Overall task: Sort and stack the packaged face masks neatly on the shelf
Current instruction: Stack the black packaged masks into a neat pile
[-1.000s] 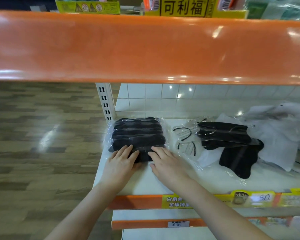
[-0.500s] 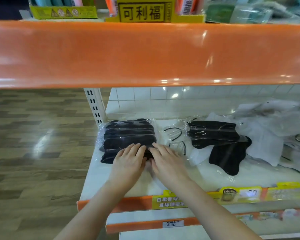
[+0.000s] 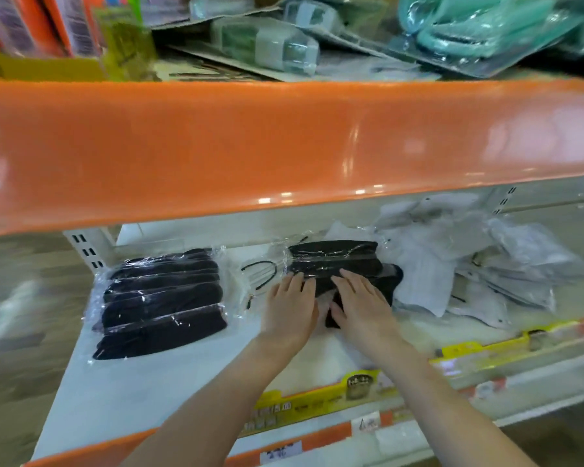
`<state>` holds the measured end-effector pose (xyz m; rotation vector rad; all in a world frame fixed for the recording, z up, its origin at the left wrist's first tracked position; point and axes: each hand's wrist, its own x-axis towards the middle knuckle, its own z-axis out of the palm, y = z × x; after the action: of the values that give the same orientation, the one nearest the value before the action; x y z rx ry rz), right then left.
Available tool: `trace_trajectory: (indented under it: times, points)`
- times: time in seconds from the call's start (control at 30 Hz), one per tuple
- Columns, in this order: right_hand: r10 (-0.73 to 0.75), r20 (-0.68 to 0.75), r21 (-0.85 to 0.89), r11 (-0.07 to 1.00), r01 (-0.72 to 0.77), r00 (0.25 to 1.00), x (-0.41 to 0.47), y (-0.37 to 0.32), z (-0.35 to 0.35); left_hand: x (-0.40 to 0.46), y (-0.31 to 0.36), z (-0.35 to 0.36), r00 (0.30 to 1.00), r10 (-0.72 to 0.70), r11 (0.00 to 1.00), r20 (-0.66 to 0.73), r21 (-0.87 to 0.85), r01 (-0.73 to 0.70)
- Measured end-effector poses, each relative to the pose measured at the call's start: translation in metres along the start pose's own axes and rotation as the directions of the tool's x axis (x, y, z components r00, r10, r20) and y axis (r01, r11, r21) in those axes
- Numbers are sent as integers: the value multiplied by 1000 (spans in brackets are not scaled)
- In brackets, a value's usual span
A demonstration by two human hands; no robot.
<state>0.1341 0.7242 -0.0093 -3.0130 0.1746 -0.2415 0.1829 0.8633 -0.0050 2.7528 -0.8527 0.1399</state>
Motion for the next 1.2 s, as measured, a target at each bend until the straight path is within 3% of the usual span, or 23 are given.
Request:
trace_trajectory:
  times: [0.1, 0.3, 0.5, 0.77, 0.97, 1.0, 1.1, 1.2]
  points:
    - [36, 62, -10, 999, -35, 997, 6, 17, -3, 16, 5, 14, 996, -16, 999, 86, 47, 12]
    - [61, 73, -20, 998, -59, 995, 16, 27, 4, 32, 17, 28, 987, -114, 992, 116, 73, 106]
    - [63, 2, -68, 996, -63, 998, 18, 25, 9, 32, 19, 30, 996, -82, 987, -19, 135, 84]
    - [-21, -39, -69, 997, 18, 999, 19, 29, 7, 23, 28, 25, 994, -101, 965, -27, 242, 105]
    - [7, 56, 253, 967, -21, 998, 20, 27, 0, 12, 52, 26, 995, -95, 971, 41, 224, 83]
    - [-5, 97, 320, 947, -26, 995, 20, 26, -1, 7, 57, 22, 995, -69, 980, 66, 190, 55]
    - [-44, 174, 459, 887, -42, 984, 24, 27, -7, -6, 58, 19, 993, 111, 993, -31, 38, -110]
    - [-91, 238, 457, 889, -29, 967, 28, 31, -13, -17, 51, 20, 960, 274, 959, 52, -97, -268]
